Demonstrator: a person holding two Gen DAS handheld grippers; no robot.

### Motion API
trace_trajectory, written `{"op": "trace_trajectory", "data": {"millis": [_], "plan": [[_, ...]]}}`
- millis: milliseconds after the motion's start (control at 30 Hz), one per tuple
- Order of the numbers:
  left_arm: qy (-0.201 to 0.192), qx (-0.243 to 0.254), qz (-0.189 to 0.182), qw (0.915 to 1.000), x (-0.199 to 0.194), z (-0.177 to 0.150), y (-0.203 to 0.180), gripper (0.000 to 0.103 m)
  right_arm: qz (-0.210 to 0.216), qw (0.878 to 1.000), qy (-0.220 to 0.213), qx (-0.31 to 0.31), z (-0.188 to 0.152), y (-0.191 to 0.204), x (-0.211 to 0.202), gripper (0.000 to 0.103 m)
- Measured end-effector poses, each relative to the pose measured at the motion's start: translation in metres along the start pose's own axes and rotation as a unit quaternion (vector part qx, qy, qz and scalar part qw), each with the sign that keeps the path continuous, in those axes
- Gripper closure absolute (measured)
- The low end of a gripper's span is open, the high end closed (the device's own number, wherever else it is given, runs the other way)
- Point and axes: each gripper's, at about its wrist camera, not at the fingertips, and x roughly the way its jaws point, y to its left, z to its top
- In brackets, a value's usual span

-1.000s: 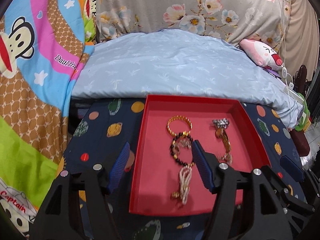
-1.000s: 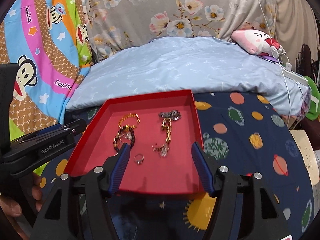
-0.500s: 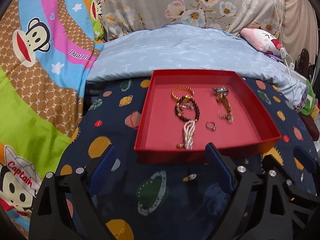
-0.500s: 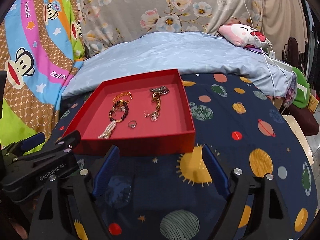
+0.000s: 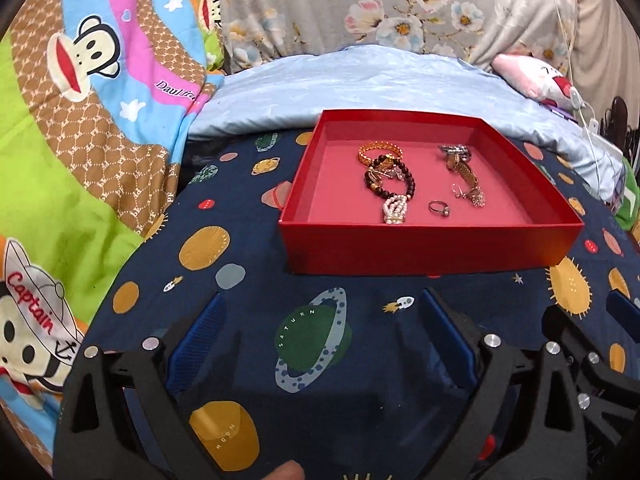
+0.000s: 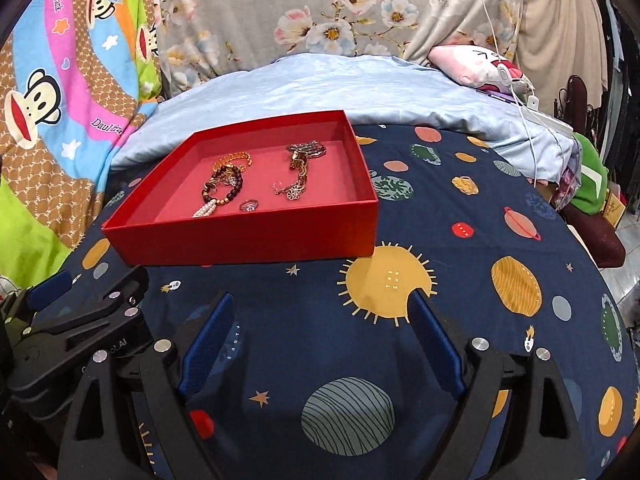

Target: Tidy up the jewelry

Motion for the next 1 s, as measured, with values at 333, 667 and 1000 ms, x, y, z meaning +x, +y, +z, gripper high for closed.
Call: {"op": "trace_trajectory", "data": {"millis": [333,667,1000], "plan": [[0.022,-0.007,-0.019,0.9996,0.010,-0.001,0.001,0.009,0.000,1.000,0.005,0.001,-0.001,0.000,0.002,0.017],[0.001,0.001,-0.003,1.0000,0.001,-0.002,-0.002,0.009,0.005,1.000,0.002,0.016,-0.001,-0.003,0.001,0.016],[-0.004,0.001,0.003,1.0000,-0.001,-0.002,-0.002,0.010,-0.001,1.000,0.004,0.015,-0.001,-0.004,0.002,0.016]]}}
